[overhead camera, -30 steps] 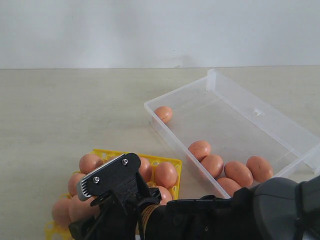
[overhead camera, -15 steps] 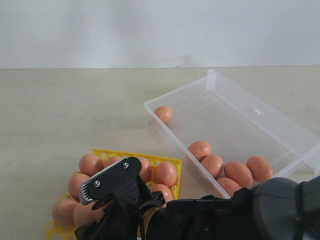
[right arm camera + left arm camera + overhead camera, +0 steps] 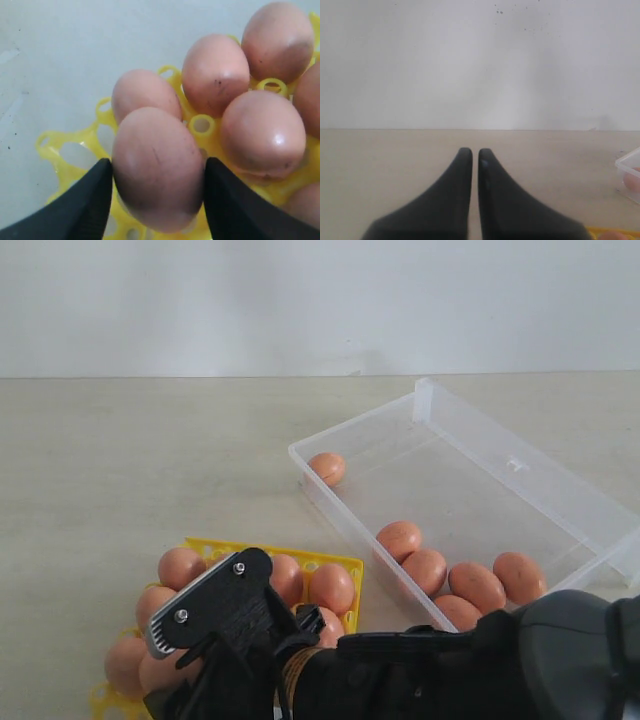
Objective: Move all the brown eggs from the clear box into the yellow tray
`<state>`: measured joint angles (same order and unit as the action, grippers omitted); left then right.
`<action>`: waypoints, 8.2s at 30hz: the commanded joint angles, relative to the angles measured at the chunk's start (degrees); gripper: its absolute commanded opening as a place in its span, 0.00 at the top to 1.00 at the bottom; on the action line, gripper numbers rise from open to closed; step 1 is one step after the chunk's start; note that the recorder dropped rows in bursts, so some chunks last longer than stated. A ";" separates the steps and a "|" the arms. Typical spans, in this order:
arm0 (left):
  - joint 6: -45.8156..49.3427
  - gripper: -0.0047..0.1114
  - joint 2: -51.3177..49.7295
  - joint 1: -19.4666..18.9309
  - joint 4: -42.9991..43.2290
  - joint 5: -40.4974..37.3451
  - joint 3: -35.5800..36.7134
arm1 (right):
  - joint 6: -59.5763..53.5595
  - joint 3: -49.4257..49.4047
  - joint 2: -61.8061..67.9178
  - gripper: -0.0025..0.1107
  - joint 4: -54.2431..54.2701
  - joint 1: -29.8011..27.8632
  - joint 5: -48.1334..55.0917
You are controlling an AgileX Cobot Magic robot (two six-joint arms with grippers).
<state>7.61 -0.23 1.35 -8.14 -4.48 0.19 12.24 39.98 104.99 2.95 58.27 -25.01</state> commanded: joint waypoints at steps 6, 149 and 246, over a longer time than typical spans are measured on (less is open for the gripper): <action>-0.37 0.92 0.23 -0.08 -0.20 0.24 -0.19 | -6.95 0.17 -1.17 0.56 1.73 0.20 0.00; -0.37 0.92 0.23 -0.08 -0.20 0.18 -0.19 | 103.87 6.55 8.23 0.47 -80.29 -52.22 -10.42; -0.37 0.92 0.23 -0.08 -0.20 0.35 -0.19 | 93.95 24.73 8.30 0.47 -102.90 -46.39 -1.34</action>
<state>7.61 -0.23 1.35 -8.14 -4.48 0.19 105.84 64.96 112.68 -99.48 11.94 -25.48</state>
